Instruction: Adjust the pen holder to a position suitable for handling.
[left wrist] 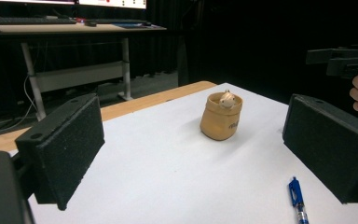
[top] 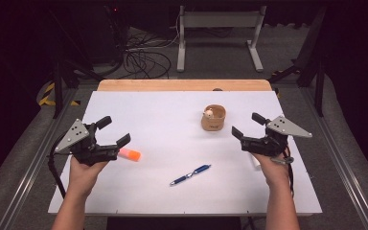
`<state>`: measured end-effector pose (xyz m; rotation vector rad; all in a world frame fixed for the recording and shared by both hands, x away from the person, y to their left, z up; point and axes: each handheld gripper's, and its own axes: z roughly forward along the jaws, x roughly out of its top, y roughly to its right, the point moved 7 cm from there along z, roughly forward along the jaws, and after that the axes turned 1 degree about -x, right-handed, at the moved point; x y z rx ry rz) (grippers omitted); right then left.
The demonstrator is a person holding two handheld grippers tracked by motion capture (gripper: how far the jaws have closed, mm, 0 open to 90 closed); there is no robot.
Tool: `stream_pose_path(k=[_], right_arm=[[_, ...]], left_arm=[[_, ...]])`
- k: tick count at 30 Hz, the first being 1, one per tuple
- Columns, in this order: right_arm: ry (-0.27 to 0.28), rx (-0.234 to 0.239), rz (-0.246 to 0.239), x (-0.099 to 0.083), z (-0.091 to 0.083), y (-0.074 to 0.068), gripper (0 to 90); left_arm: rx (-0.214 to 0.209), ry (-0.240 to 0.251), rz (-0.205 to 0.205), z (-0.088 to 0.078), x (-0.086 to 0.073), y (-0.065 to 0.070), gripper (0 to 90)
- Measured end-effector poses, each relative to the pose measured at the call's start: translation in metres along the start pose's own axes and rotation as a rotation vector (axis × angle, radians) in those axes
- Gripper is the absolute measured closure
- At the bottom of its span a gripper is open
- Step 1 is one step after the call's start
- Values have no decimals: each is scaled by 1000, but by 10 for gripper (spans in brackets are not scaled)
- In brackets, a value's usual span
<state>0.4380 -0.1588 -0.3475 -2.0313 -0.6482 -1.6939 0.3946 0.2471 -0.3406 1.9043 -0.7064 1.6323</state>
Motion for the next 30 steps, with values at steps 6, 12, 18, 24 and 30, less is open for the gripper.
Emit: stream_pose_path(k=[6, 12, 18, 24, 30], right_arm=[[-19, -45, -4, -2, 8, -5, 200], [-50, -93, -33, -9, 23, -12, 230], [-65, -128, -61, -12, 34, -18, 226], [-62, -150, -57, -13, 40, -21, 239], [-76, -181, -74, -13, 50, -25, 275]], left_arm=[[2, 3, 20, -2, 2, 2, 60], [-3, -7, 26, -2, 1, 4, 60], [0, -7, 28, -3, 1, 3, 62], [-2, -12, 30, -3, 1, 3, 64], [-2, -13, 27, -3, 1, 3, 64]])
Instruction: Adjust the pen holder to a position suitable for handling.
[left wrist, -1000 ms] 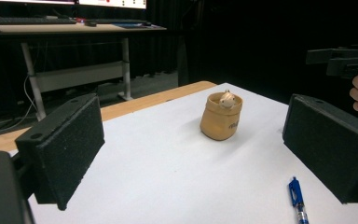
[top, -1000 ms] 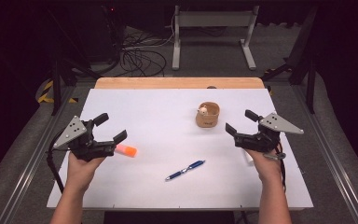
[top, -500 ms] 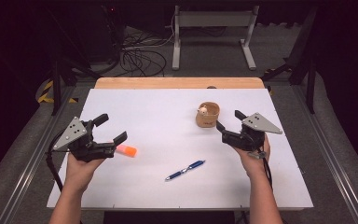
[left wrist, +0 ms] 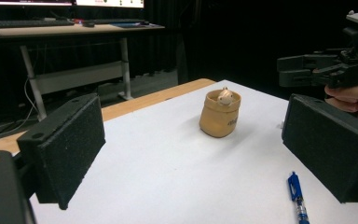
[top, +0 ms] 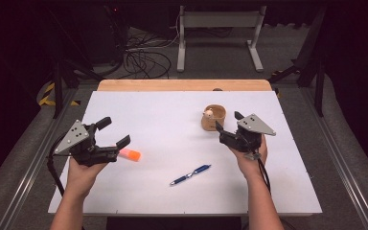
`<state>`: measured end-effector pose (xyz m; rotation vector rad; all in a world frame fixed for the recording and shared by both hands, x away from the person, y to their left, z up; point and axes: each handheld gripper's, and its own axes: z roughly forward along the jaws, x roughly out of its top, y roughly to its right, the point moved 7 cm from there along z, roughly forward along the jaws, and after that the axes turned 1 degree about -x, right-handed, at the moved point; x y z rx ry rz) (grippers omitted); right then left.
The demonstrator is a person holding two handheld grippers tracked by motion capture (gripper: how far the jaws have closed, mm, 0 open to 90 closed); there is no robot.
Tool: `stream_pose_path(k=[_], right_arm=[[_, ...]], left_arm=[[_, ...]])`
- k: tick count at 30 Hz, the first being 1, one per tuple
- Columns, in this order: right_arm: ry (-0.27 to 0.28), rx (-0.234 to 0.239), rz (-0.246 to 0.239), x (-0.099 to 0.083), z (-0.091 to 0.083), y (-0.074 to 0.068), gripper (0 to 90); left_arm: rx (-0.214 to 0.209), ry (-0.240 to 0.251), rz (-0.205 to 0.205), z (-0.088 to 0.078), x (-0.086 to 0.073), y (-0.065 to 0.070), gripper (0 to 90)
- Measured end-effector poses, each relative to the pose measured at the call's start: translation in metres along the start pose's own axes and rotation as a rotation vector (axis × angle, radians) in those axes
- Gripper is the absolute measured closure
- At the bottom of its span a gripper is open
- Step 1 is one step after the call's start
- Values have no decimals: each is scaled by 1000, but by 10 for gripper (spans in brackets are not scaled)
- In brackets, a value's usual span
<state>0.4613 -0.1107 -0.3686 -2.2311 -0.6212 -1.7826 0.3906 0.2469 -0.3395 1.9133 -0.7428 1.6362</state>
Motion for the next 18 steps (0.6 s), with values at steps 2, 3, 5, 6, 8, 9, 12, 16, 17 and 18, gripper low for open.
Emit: stream_pose_path(k=[2, 3, 5, 6, 8, 9, 12, 16, 17, 18], right_arm=[[-5, -5, -9, 0, 3, -3, 283], [-7, -7, -17, 0, 5, -4, 289], [-11, -10, -23, 0, 7, -6, 299], [-11, -11, -25, 0, 9, -7, 303], [-12, -13, -32, 0, 11, -8, 308], [-16, -17, -40, 1, 14, -10, 320], [-20, -16, -44, 2, 17, -12, 330], [-27, -19, -58, 2, 24, -15, 347], [-31, -21, -60, 2, 27, -16, 356], [-31, -21, -60, 2, 27, -16, 356]], left_arm=[[-1, 0, 0, 0, 0, 0, 64], [-2, 0, -1, 0, 0, 0, 64], [-4, 0, -1, 0, 0, 0, 64], [-4, -1, 1, 0, 0, 0, 64], [-6, -3, 2, 0, 0, 0, 64], [-7, -4, -2, 0, 0, 1, 64], [-8, -5, -2, 1, -1, 1, 64], [-9, -6, -2, 1, -1, 1, 64], [-10, -7, -1, 1, -1, 1, 64], [-10, -8, 3, 2, -1, 1, 64]])
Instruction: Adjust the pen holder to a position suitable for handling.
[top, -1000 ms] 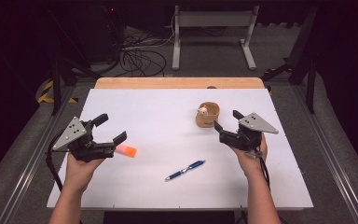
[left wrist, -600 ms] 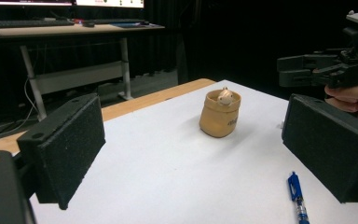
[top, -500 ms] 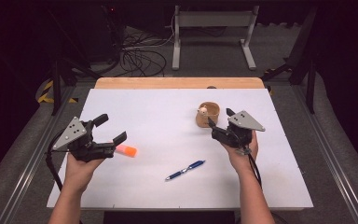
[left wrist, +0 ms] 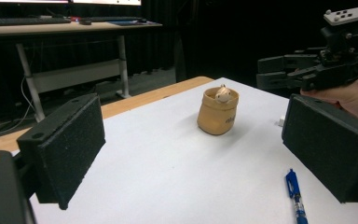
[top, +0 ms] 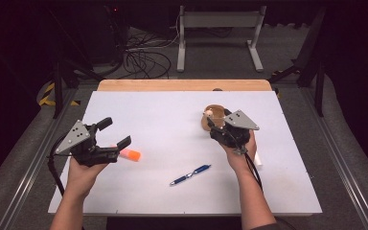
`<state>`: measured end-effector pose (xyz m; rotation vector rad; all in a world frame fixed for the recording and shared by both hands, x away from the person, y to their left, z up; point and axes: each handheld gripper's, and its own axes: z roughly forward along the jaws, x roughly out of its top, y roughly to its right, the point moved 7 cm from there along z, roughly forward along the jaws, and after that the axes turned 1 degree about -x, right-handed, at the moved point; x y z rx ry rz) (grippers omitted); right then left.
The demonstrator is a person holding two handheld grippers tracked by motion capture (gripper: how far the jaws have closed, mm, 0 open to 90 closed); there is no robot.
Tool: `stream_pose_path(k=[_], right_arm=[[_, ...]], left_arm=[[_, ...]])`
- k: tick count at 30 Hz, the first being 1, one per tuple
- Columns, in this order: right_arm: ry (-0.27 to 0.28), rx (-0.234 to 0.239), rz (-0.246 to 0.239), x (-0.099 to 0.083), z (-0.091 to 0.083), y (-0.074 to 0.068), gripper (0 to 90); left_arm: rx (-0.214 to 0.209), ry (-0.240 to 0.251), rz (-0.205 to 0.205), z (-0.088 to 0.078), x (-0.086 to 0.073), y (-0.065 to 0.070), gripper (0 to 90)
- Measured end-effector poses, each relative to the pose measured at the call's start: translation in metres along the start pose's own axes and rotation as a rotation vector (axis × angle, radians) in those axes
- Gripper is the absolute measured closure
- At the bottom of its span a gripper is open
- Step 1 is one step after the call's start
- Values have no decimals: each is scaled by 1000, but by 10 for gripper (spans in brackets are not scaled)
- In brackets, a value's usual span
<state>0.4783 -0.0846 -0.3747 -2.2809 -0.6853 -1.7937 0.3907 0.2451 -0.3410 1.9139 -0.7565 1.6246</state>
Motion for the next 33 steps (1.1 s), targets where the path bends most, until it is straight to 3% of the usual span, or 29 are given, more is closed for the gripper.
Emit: stream_pose_path(k=[33], right_arm=[[-86, -42, -53, -18, 61, 0, 450]], left_arm=[[3, -7, -8, -1, -3, -4, 66]])
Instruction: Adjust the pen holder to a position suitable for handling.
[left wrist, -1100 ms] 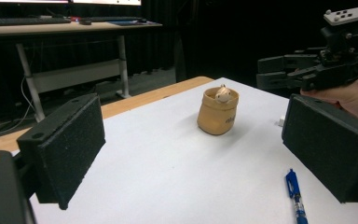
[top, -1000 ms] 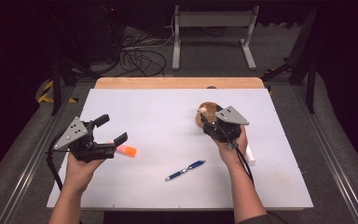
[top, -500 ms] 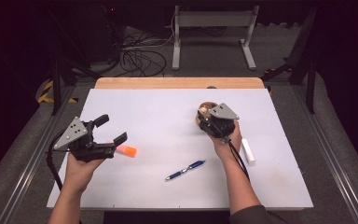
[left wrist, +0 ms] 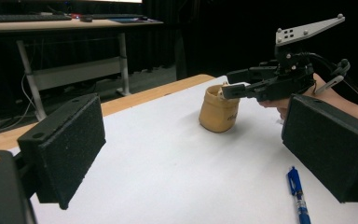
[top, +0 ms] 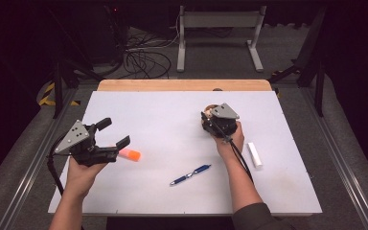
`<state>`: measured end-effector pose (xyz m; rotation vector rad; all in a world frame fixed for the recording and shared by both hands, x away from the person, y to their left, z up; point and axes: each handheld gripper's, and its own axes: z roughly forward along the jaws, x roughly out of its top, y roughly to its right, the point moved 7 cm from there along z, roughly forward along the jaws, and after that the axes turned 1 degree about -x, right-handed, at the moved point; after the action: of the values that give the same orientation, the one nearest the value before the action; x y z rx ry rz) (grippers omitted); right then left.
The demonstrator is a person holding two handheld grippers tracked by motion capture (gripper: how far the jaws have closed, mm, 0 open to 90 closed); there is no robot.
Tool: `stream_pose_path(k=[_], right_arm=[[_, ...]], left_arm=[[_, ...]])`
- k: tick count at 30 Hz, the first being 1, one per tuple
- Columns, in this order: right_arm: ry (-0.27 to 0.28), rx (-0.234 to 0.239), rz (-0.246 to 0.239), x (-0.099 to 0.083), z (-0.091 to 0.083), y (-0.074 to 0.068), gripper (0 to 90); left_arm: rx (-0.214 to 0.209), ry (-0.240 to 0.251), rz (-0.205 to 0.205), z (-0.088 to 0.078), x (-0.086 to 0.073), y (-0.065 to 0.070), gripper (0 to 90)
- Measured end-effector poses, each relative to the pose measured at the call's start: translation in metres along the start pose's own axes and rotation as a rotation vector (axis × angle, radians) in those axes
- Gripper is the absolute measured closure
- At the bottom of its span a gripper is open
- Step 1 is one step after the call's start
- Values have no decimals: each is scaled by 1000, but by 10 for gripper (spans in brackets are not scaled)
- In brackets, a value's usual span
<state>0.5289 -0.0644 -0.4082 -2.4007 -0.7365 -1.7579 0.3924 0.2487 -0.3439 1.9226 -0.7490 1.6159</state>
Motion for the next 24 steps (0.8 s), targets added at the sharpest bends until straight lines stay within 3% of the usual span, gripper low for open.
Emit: stream_pose_path(k=[16, 24], right_arm=[[-36, -2, -2, -10, 17, -2, 502], [-44, -13, -18, -13, 22, -6, 573]], left_arm=[[1, 0, -2, 0, -1, -1, 66], [1, -2, -5, 0, -1, -1, 66]])
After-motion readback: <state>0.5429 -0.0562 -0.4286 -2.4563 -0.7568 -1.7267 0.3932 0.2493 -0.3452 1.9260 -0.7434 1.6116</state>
